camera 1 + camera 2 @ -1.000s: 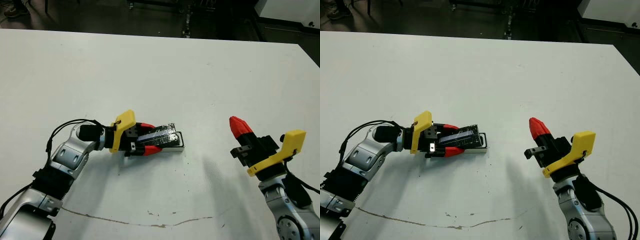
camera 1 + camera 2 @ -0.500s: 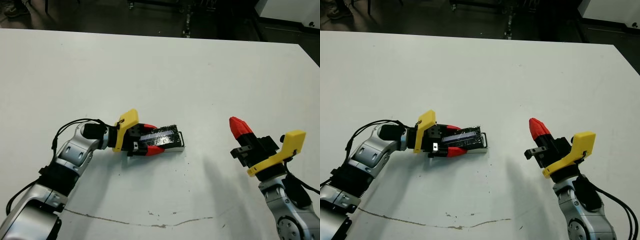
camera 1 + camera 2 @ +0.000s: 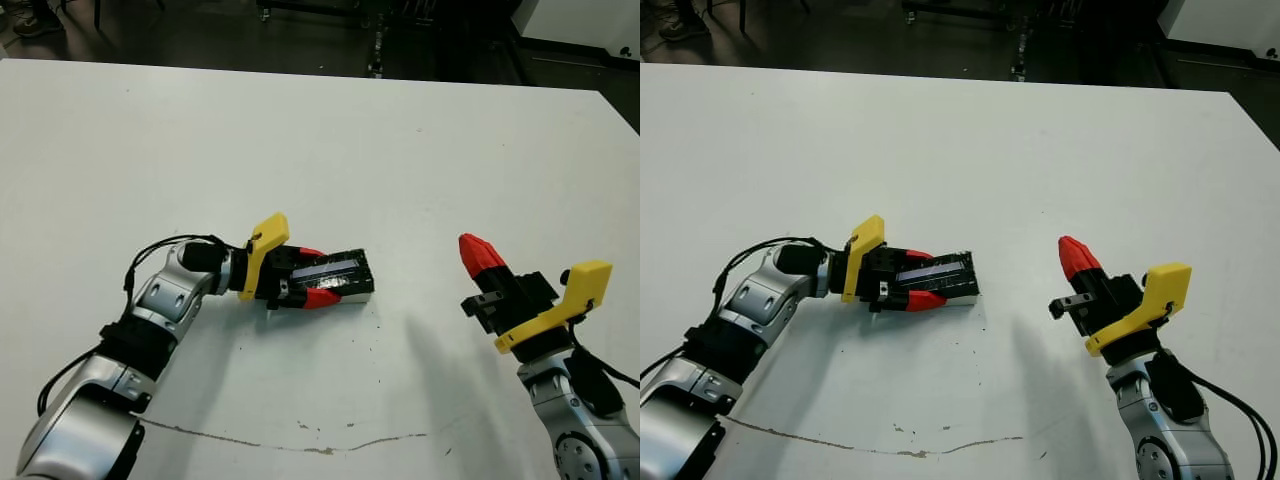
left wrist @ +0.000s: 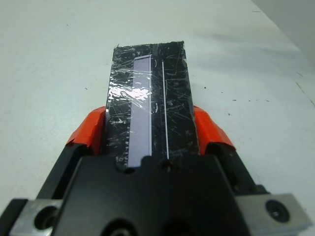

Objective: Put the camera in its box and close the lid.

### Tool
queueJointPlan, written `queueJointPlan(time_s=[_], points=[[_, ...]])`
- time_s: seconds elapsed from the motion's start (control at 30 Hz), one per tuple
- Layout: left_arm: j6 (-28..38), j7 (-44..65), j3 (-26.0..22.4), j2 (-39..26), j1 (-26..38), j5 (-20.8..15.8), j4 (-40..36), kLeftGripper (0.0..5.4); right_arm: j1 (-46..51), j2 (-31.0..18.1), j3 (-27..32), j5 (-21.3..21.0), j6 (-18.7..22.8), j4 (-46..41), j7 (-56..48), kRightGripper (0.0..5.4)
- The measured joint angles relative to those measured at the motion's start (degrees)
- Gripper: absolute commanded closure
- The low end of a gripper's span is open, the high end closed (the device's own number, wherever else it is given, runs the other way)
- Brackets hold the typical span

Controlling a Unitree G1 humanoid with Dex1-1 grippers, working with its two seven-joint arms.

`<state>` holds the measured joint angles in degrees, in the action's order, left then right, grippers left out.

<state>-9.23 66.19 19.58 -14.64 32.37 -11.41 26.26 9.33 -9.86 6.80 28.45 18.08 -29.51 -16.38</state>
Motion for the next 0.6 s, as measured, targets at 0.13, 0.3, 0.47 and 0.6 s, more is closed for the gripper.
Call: queueJointPlan(time_s=[0.13, 0.3, 0.47, 0.6], points=[[0.83, 0.47, 0.0, 0.69, 0.48, 0.34, 1.36, 2.23, 0.0, -0.01, 0.01, 0.1, 0.0, 0.0, 0.0, 5.4], [0.82, 1.1, 0.04, 1.08, 1.18, 0.61, 2.43, 2.23, 0.0, -0.15, 0.01, 0.11, 0.0, 0.0, 0.0, 5.4], [0.86, 0.81, 0.34, 1.19, 1.39, 1.44, 2.29, 2.23, 0.0, -0.19, 0.01, 0.21, 0.0, -0.05, 0.09, 5.4], [2.02, -2.78, 1.93, 1.19, 0.31, 5.26, -0.01, 1.6, -0.02, -0.22, 0.01, 0.24, 0.01, -0.16, 0.33, 5.4]])
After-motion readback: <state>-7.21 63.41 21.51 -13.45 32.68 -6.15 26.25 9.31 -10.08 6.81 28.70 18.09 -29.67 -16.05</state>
